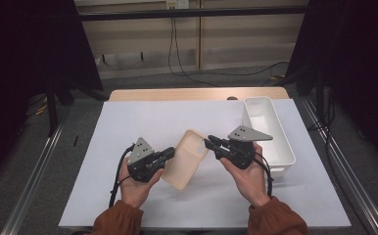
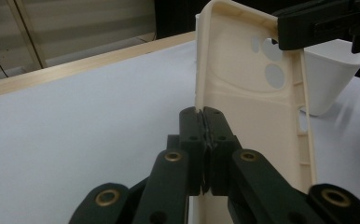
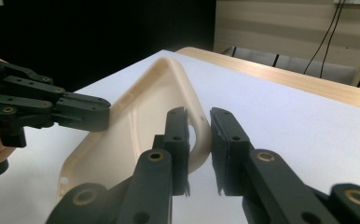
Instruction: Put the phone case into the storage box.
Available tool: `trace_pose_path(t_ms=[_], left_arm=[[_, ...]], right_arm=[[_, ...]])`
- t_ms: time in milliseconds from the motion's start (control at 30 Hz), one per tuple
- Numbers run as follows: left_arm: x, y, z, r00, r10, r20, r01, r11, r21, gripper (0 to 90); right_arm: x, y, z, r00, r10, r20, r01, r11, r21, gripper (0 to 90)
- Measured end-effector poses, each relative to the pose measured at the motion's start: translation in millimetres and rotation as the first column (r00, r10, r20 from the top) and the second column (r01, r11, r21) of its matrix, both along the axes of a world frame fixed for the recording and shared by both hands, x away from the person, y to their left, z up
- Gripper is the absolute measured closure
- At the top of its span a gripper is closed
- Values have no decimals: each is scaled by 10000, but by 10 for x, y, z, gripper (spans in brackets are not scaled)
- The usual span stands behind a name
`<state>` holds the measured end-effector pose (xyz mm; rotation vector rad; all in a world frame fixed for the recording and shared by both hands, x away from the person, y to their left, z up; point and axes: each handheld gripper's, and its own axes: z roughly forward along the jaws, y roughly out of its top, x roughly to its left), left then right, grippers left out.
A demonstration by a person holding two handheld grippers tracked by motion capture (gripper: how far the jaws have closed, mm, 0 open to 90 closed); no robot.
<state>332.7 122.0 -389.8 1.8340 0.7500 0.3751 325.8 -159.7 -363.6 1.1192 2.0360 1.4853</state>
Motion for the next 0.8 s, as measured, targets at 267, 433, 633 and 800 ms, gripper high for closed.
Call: trace_pose_path(t_ms=[267,433,633,800], left_arm=[[-3,-8,-5,10000,-59,37,59,10000,18,878],[-7,-12,-4,10000,-71,59,71,10000,7,877],[-4,3,6,9999,24,129,-23,10000,-96,878],[-13,-8,11,9999,9,164,-8,10000,-68,879]], right_arm=[[8,7,-9,9998,-92,156,98,9992,-377,795],[20,0,-9,9998,-50,169,58,9989,-472,798],[33,-2,-3,9999,48,94,-45,9996,-274,792],[41,33,-16,9999,47,-108,-51,9992,-408,700]])
